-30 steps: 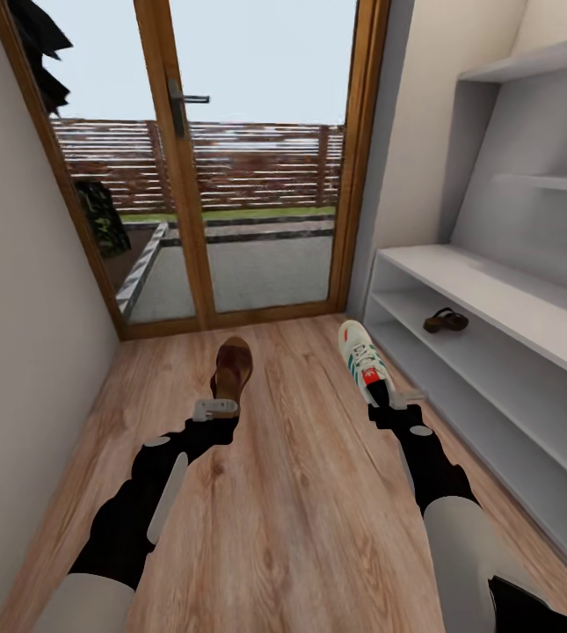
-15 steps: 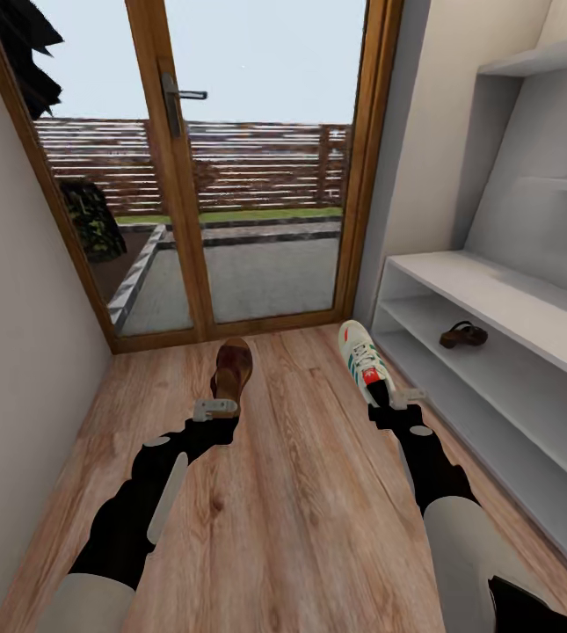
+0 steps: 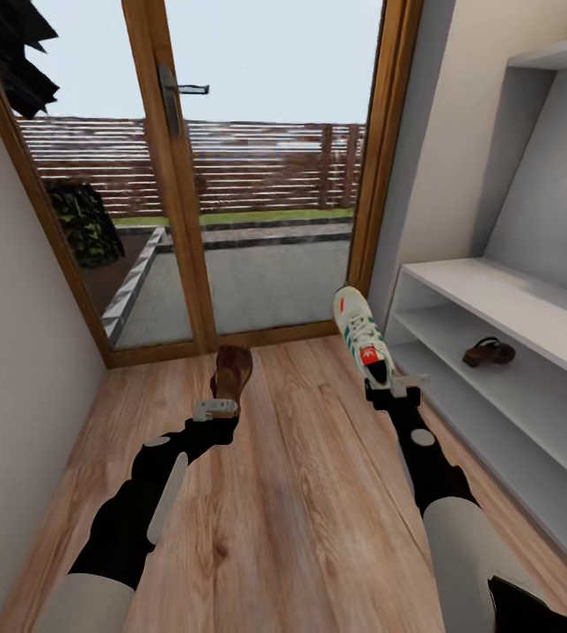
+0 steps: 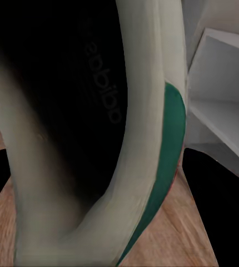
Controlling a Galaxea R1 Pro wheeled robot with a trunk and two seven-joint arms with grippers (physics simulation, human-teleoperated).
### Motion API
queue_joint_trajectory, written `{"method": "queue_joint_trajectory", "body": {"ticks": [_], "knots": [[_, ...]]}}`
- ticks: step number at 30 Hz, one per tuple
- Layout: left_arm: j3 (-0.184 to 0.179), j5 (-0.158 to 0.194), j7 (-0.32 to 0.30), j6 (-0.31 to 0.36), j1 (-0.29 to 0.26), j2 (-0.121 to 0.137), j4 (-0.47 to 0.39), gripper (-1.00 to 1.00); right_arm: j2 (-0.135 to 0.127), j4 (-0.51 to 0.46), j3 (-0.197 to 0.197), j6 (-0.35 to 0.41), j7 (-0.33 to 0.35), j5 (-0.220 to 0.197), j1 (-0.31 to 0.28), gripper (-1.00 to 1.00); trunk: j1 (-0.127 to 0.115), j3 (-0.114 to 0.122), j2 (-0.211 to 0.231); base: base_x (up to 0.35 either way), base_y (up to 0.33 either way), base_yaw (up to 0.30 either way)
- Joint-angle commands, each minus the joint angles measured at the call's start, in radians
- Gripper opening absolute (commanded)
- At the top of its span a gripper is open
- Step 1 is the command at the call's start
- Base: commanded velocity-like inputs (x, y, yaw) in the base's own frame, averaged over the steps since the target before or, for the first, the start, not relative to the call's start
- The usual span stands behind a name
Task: Pick up the two gym shoes and the two sandals from the corridor floor and place them onto the hallstand (shoe rack) in the corridor, making sure they are on the rack and not on the floor. Arrange them so the two gym shoes are next to each other and the two sandals are next to each other.
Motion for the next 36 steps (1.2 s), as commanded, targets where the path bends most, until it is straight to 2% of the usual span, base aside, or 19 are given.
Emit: {"method": "queue_joint_trajectory", "body": {"ticks": [1,12,19,36], "knots": [[0.000,0.011,0.002,0.006,0.000,0.000,-0.001,-1.00,0.001,0.006,-0.008,-0.040,0.008,0.007,-0.001,-1.00,0.000,-0.001,0.000,0.346,0.107,0.000],[0.000,0.011,0.002,0.006,0.000,0.000,-0.001,-1.00,0.001,0.009,-0.008,-0.057,0.007,0.007,-0.001,-1.00,0.000,0.000,0.000,0.346,0.106,-0.007],[0.000,0.011,0.002,0.006,0.000,0.000,-0.001,-1.00,0.001,0.009,-0.008,-0.056,0.007,0.007,-0.001,-1.00,0.000,0.006,0.000,0.319,0.105,-0.204],[0.000,0.011,0.002,0.006,0.000,0.000,-0.001,-1.00,0.001,0.009,-0.009,-0.057,0.007,0.007,-0.001,-1.00,0.000,0.021,0.000,0.081,0.043,-0.216]]}}
